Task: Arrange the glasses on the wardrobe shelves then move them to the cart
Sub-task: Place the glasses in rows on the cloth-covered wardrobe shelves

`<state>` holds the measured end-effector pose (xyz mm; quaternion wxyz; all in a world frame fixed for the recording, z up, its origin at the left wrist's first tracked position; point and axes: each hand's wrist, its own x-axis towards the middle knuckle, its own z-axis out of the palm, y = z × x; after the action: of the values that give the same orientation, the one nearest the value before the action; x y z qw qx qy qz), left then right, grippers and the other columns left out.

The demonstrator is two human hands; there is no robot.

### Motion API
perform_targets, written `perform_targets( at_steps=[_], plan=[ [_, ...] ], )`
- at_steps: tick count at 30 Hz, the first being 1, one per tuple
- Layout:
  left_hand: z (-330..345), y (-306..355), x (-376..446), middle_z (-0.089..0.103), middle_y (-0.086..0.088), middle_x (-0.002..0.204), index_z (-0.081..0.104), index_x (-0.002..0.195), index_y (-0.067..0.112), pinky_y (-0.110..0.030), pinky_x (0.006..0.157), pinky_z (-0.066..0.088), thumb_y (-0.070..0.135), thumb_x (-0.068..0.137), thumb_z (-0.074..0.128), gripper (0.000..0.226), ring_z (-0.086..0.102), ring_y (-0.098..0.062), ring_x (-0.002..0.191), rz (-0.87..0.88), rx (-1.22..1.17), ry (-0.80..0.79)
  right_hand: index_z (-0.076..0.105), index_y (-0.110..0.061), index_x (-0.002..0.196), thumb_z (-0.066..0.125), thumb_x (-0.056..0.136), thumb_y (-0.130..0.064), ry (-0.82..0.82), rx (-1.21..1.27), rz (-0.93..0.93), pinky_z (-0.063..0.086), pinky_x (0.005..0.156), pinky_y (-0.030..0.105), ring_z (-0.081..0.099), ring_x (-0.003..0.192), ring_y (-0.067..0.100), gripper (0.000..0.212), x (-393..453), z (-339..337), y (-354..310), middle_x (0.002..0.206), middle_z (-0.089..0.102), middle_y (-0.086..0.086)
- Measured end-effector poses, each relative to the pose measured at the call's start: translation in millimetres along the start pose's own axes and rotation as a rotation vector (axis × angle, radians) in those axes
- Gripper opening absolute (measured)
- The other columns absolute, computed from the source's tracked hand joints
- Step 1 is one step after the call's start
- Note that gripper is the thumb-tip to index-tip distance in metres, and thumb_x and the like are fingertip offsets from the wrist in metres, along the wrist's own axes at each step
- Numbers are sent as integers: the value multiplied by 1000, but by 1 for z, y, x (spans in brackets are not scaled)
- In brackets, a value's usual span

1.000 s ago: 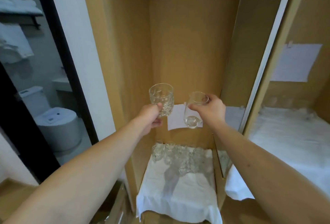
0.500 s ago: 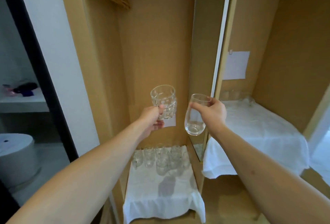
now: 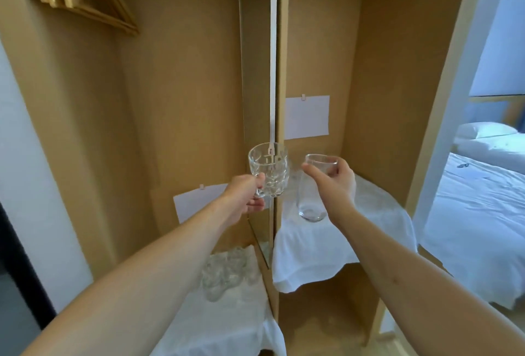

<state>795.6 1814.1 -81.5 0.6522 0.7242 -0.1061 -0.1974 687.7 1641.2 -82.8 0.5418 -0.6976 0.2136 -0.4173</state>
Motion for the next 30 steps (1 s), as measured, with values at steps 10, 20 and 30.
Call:
perform_targets(
  at_steps=[10, 20, 30],
  plan=[
    [128, 7, 21, 59, -22, 99, 58, 107, 3, -36, 61, 63, 33, 102, 60, 30, 64, -28, 74, -54, -13, -31, 64, -19, 101, 87, 71, -46, -8, -65, 28, 42, 70, 27, 45, 74, 14, 47, 64, -100, 38, 93, 45, 2],
    [211, -14, 55, 59, -21, 98, 59, 95, 8, -32, 57, 59, 39, 99, 63, 31, 63, -27, 66, -118, -51, 42, 63, -22, 115, 87, 71, -48, -83, -96, 84, 50, 81, 30, 54, 86, 15, 57, 119, -166, 79, 108, 51, 3],
    [230, -30, 112, 57, -19, 95, 58, 93, 9, -33, 58, 62, 36, 100, 62, 29, 61, -27, 67, -182, -47, 99, 59, -23, 128, 88, 72, -47, -121, -88, 104, 51, 87, 29, 57, 93, 13, 68, 167, -145, 123, 116, 53, 4]
  ],
)
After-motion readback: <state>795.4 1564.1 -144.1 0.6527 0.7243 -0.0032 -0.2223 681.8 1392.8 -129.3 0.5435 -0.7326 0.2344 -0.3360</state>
